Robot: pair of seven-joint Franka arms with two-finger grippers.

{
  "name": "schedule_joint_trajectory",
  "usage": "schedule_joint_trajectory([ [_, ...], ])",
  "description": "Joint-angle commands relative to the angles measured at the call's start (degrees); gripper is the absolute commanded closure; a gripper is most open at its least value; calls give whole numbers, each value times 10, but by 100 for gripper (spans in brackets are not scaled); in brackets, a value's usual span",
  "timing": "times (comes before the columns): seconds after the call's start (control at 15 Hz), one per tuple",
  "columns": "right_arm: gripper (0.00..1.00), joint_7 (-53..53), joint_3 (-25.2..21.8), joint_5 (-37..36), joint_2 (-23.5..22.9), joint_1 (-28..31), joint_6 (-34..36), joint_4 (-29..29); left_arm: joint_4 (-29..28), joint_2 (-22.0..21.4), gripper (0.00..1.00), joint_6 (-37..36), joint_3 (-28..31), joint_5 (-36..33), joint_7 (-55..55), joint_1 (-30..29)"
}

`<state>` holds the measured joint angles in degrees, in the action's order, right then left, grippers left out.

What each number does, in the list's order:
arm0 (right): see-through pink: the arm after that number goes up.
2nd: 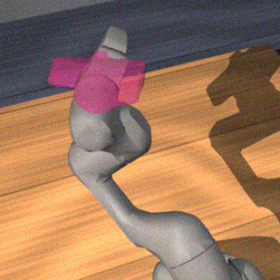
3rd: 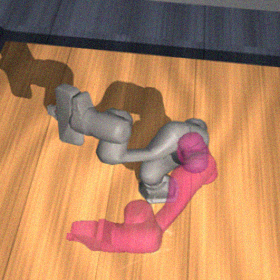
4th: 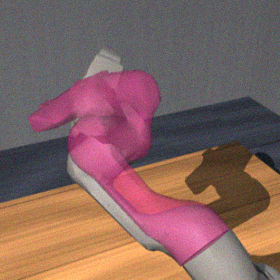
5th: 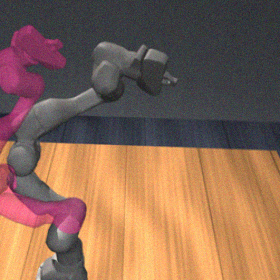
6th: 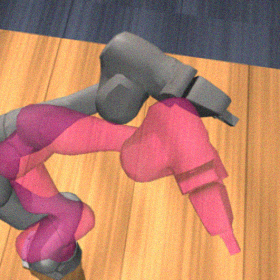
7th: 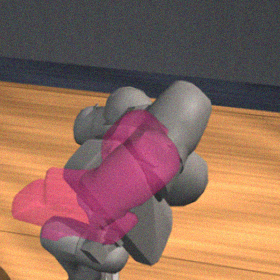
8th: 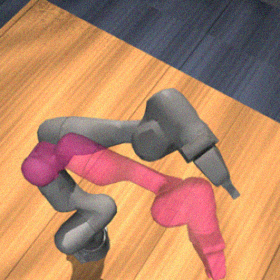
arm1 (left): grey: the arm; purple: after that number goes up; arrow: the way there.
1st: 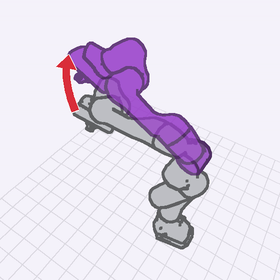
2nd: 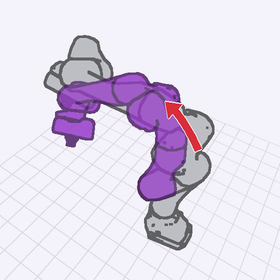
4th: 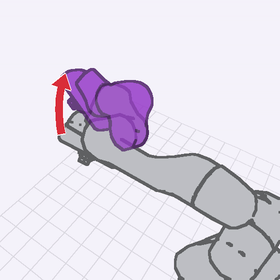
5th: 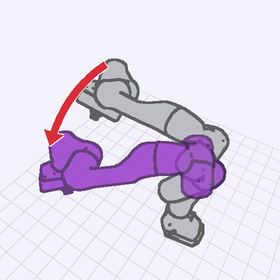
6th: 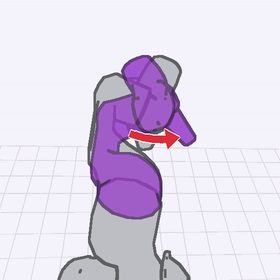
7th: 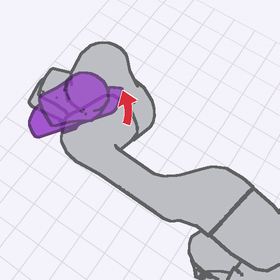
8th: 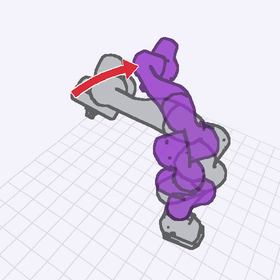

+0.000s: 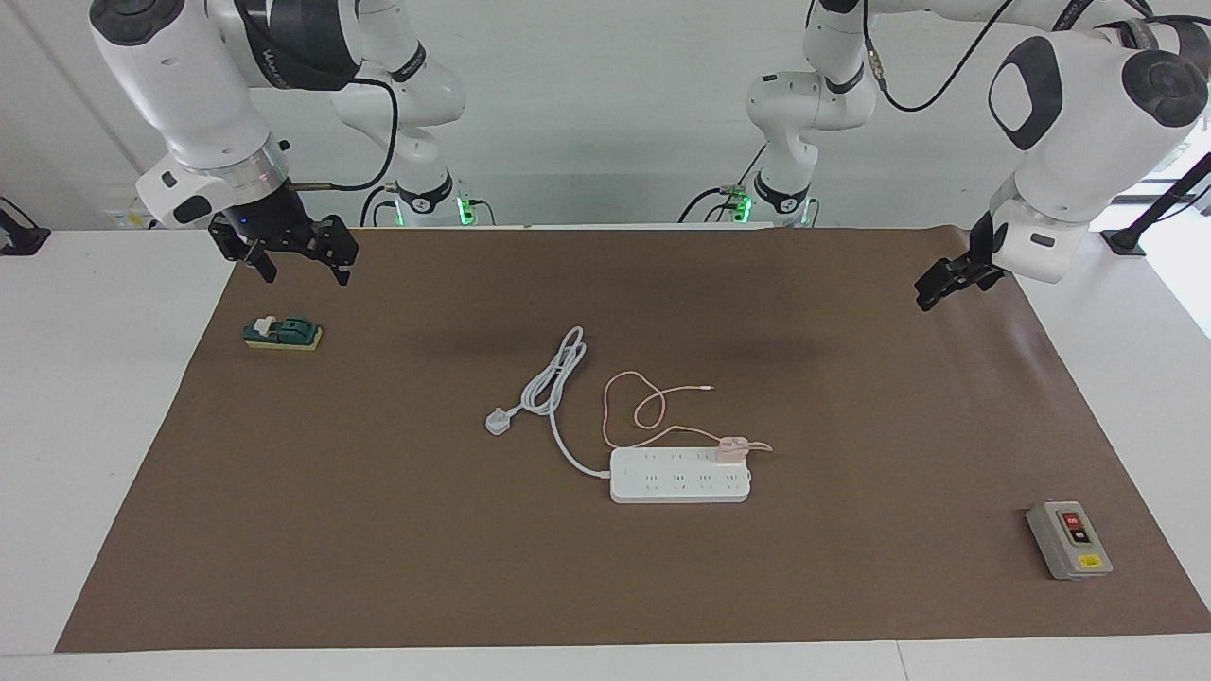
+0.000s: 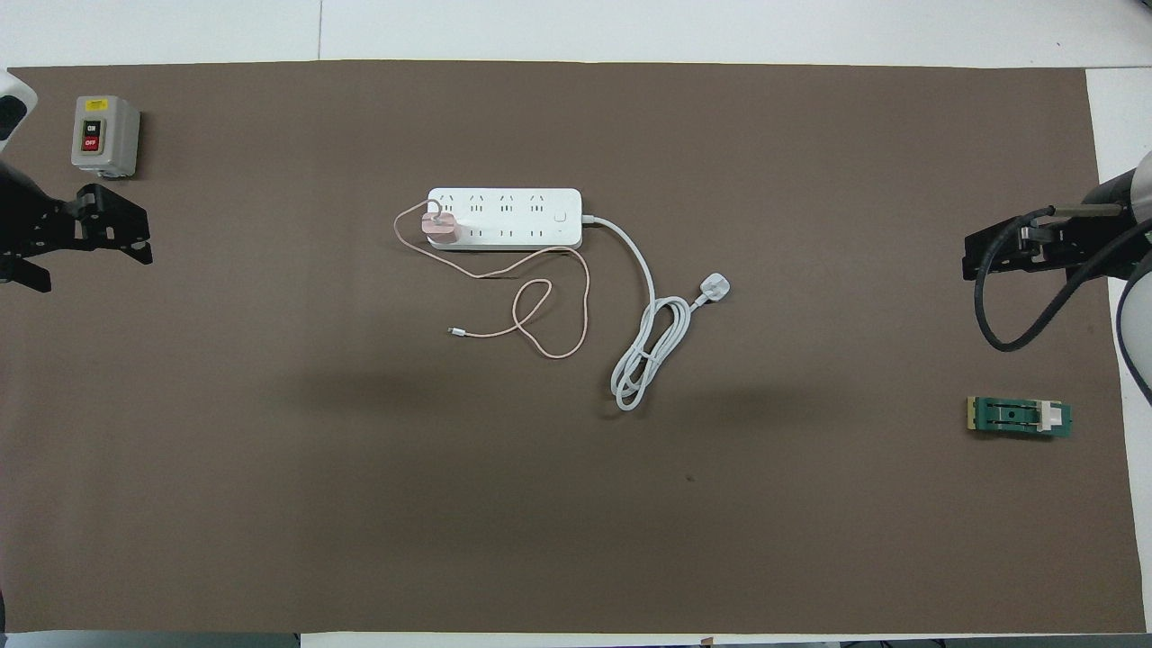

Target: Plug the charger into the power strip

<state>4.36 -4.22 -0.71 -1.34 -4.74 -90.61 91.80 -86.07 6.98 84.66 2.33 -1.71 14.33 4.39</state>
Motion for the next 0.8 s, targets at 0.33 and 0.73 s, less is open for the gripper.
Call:
schedule_joint_trajectory([
  [0.33,0,-3,7,10,12,10,-4,14,-85,-70,0,15,-35,10,-44,-40],
  [0.73,0,-3,7,10,12,10,-4,14,-81,-67,0,17,-35,18,-46,-46],
])
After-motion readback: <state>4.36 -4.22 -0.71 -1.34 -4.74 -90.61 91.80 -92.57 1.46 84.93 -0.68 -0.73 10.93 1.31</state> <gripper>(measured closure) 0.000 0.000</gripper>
